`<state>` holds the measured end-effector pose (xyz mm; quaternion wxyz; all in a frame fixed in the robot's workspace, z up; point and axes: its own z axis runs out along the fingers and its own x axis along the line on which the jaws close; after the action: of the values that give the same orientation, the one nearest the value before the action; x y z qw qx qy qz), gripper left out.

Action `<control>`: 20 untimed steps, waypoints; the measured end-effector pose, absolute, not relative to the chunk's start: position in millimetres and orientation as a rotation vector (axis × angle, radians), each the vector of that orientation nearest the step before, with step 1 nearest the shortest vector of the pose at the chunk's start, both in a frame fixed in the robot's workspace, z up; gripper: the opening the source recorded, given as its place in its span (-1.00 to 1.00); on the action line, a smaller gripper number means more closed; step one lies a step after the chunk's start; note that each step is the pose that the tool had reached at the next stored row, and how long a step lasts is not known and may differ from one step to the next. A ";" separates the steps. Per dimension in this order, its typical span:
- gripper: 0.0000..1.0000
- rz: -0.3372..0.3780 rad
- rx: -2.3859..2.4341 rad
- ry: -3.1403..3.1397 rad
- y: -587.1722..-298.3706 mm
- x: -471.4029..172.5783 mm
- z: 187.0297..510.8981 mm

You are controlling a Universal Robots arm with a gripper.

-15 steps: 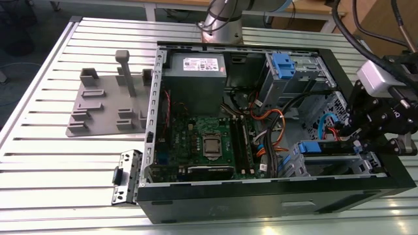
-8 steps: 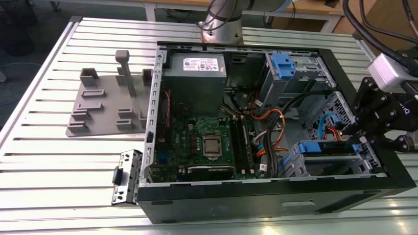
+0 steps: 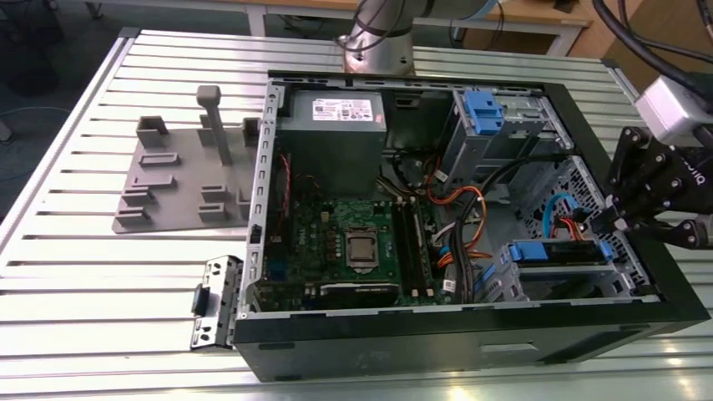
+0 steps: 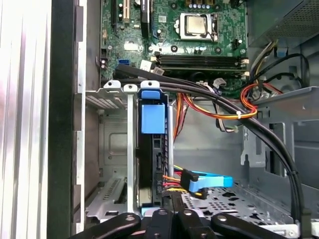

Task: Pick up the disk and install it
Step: 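Insert the first disk wire, then insert the second disk wire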

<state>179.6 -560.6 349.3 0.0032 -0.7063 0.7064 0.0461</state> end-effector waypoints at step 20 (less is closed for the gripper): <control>-0.54 0.145 -2.214 2.214 -560.5 179.9 351.7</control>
<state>179.9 -560.5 351.7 0.0033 -0.7063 0.7064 0.0463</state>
